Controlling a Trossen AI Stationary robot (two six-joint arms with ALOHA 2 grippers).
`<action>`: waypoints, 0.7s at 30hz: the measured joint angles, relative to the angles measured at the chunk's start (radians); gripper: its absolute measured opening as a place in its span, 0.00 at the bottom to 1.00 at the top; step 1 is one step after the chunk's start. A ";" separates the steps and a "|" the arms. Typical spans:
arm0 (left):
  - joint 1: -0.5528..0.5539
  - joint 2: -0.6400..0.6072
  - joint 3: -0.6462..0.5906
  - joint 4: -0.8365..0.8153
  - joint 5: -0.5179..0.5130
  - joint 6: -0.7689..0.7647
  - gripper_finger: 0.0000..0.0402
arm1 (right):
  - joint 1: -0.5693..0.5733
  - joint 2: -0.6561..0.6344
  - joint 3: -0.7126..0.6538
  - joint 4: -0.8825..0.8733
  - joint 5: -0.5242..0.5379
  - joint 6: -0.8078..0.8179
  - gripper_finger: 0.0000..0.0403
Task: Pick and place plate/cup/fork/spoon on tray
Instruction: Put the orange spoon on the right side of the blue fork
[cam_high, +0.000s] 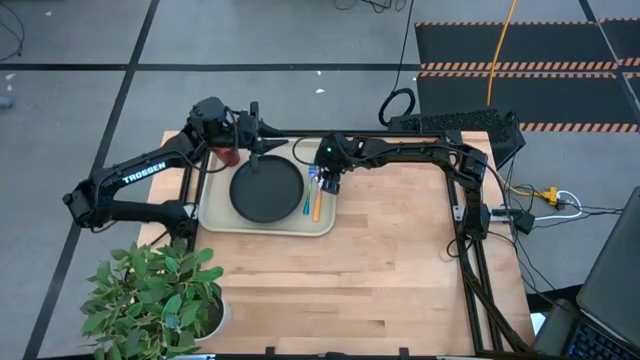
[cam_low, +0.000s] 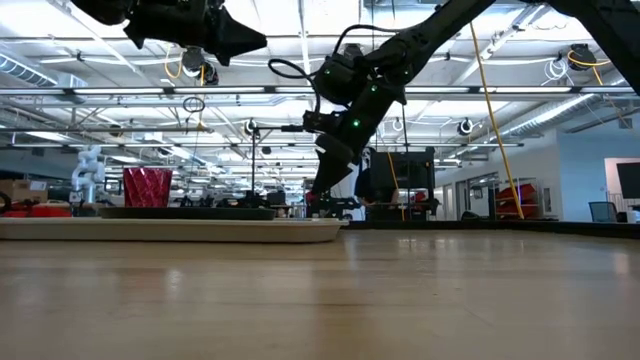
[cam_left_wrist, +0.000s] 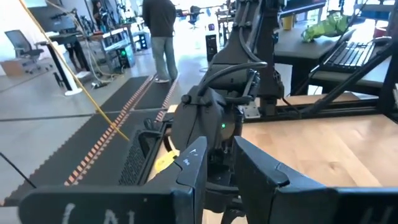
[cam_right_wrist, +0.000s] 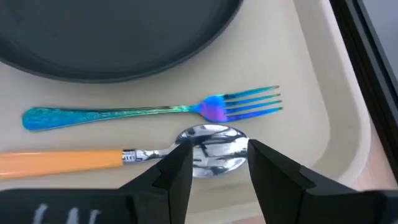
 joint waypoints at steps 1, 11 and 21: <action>-0.001 -0.001 0.000 0.000 0.000 0.006 0.20 | -0.002 0.000 0.000 0.001 0.000 0.000 0.36; 0.028 -0.002 0.000 -0.040 -0.009 0.021 0.20 | -0.001 0.023 -0.042 0.071 0.024 0.007 0.36; 0.044 -0.003 0.000 -0.044 -0.009 0.023 0.20 | 0.009 0.023 -0.053 0.103 -0.081 0.018 0.36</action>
